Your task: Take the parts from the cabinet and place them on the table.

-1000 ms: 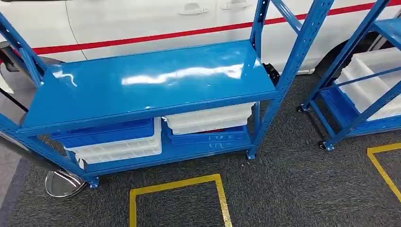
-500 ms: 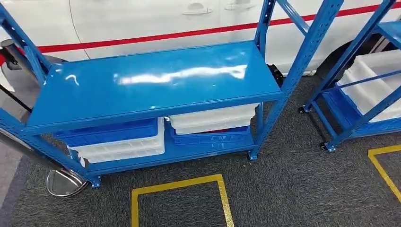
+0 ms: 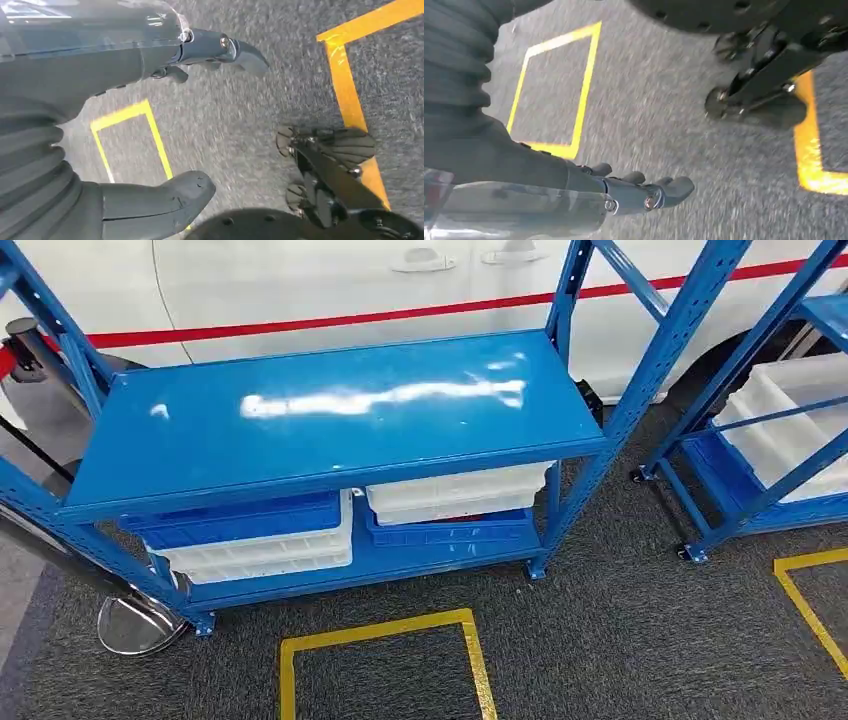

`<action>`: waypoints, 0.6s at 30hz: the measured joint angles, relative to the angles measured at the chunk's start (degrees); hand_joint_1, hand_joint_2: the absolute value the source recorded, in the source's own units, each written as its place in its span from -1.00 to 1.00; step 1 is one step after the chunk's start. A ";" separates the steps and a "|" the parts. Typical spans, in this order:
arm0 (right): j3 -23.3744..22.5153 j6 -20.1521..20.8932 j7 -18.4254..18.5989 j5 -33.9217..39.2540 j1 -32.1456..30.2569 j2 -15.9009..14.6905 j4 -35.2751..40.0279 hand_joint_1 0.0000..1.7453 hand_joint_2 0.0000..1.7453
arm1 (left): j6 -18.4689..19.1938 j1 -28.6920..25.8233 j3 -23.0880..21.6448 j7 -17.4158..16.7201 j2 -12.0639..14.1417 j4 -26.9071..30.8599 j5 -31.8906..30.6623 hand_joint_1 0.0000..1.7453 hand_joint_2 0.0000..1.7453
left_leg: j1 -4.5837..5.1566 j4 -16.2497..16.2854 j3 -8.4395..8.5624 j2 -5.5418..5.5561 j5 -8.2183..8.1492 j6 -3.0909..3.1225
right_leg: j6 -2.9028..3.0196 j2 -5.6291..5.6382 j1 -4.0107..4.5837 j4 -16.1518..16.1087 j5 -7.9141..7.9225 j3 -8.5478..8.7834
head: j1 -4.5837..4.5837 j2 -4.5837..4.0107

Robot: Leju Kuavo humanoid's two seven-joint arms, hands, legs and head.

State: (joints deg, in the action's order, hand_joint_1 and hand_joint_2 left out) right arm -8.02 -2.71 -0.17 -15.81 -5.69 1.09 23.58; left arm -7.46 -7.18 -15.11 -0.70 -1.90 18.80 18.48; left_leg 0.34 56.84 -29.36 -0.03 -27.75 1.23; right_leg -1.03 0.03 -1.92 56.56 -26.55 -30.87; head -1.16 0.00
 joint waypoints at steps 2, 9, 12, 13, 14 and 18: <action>-1.37 -1.37 -0.13 -7.88 0.18 0.00 -0.33 -1.00 1.00 | -3.90 0.45 -2.75 -0.33 -0.24 -0.02 8.99 -1.00 1.00 | -0.01 0.00 -0.03 0.04 -0.01 0.00 | -0.30 0.00 0.00 0.00 -0.01 -0.03 | 0.00 0.00; -6.29 -2.05 -0.28 -16.05 0.94 0.30 -1.72 -1.00 -1.00 | -7.49 2.12 -12.01 -0.61 -0.68 -0.63 18.58 -1.00 -1.00 | -0.09 -0.01 -0.03 0.04 -0.02 -0.01 | -0.43 -0.01 0.10 0.13 -0.10 -0.12 | -0.02 0.00; -8.26 -1.99 -0.24 -14.29 1.27 0.48 -2.23 -1.00 -1.00 | -6.95 2.71 -15.74 -0.68 -0.96 -1.01 16.05 -1.00 -1.00 | -0.10 -0.01 -0.01 0.04 -0.01 -0.02 | -0.43 -0.01 0.10 0.22 -0.11 -0.16 | 0.00 0.00; -8.95 -2.01 -0.22 -13.93 1.43 0.55 -2.45 -1.00 -1.00 | -6.70 2.92 -16.99 -0.70 -1.11 -1.13 15.63 -1.00 -1.00 | -0.11 -0.01 -0.02 0.03 -0.01 -0.02 | -0.43 -0.01 0.10 0.22 -0.11 -0.17 | -0.04 0.00; -9.70 -2.36 -0.20 -15.83 1.61 0.59 -2.62 -1.00 -1.00 | -7.72 3.16 -18.27 -0.85 -1.18 -1.42 17.57 -1.00 -1.00 | -0.11 -0.01 -0.01 0.03 0.00 -0.03 | -0.43 -0.01 0.10 0.23 -0.11 -0.17 | 0.00 0.00; -12.89 -2.84 -0.07 -21.23 2.09 1.03 -3.58 -1.00 -1.00 | -9.42 4.31 -24.09 -1.16 -1.75 -2.14 23.63 -1.00 -1.00 | -0.11 -0.01 0.00 0.05 0.01 -0.04 | -0.43 -0.01 0.10 0.25 -0.11 -0.15 | 0.00 0.00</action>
State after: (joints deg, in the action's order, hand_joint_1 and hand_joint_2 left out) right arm -20.91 -5.55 -0.24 -37.04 -3.60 2.12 20.00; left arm -16.88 -2.88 -39.20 -1.86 -3.65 16.66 42.11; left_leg 0.23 56.82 -29.36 0.02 -27.74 1.18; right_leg -1.46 0.02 -1.82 56.81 -26.66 -31.02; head -1.16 0.00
